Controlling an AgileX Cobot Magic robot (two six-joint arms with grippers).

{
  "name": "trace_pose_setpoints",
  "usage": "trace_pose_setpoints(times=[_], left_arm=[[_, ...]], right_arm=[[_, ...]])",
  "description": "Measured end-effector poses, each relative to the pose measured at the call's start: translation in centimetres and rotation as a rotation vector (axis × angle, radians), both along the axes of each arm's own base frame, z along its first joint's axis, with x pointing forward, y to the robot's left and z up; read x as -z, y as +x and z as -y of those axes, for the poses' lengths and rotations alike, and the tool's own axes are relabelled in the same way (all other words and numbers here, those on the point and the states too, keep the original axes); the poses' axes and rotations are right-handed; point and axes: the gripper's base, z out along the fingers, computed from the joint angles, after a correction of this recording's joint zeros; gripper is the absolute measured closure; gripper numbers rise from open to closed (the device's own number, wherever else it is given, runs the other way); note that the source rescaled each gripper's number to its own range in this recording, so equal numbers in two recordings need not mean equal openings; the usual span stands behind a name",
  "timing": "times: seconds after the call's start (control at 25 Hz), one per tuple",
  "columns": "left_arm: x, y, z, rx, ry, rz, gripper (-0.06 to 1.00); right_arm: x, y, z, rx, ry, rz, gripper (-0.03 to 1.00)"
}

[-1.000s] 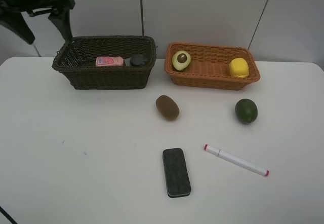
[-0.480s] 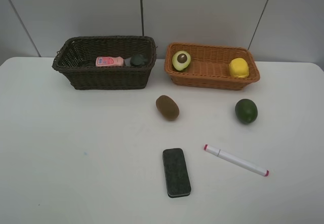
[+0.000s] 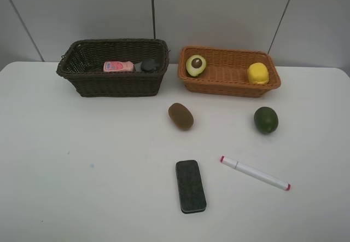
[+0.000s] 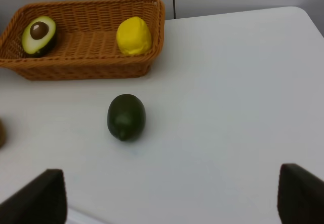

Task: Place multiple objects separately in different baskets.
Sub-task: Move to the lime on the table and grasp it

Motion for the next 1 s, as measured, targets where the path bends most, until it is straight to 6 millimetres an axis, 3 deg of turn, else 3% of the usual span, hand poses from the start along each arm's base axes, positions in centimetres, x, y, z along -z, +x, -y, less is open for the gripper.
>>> trace_pose_setpoints(times=[1.0], left_arm=[[0.44,0.47,0.35,0.024,-0.018,0.039,-0.05]], right_arm=[[0.00,0.00,0.00,0.000,0.000,0.000,-0.01]])
